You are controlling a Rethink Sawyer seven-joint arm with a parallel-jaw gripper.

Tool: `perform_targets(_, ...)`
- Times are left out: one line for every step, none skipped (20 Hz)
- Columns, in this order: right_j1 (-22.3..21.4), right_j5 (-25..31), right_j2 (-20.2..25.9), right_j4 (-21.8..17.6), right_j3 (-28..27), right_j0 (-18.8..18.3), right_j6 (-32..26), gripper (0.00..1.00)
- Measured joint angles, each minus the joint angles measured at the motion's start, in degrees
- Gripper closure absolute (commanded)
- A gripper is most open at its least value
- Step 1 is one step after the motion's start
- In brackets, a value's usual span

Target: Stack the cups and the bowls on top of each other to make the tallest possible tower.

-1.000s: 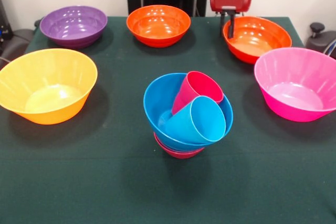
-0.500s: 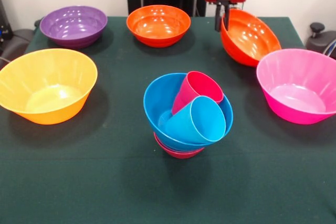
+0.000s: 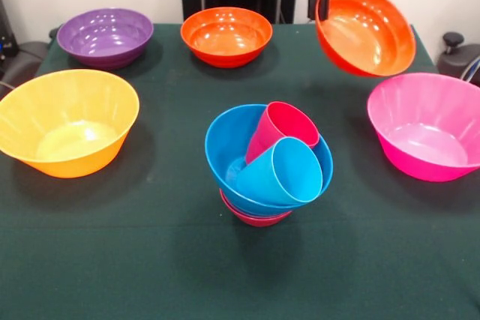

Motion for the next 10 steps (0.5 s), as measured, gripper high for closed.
perform_targets(-1.1,1.6,0.7,0.0,-0.9,-0.2,0.0,1.0)
perform_targets(-2.0,3.0,1.3,0.0,-2.0,-0.3,0.0,1.0)
perform_targets(-2.3,3.7,1.6,0.0,-2.6,-0.3,0.0,1.0)
perform_targets(-2.9,4.8,2.0,0.0,-3.7,-0.3,0.0,1.0)
perform_targets(-3.8,6.7,2.7,-0.1,-5.9,-0.3,0.0,1.0)
perform_targets(-4.0,7.6,3.0,-0.1,-6.9,-0.3,0.0,1.0)
perform_targets(-4.2,8.0,3.1,-0.1,-7.5,-0.3,0.0,1.0)
perform_targets(-4.6,9.7,3.5,-0.1,-9.7,-0.3,0.0,1.0)
perform_targets(-4.7,10.8,3.7,-0.1,-11.1,-0.3,0.0,1.0)
perform_targets(-4.8,11.6,3.9,-0.1,-12.3,-0.3,0.0,1.0)
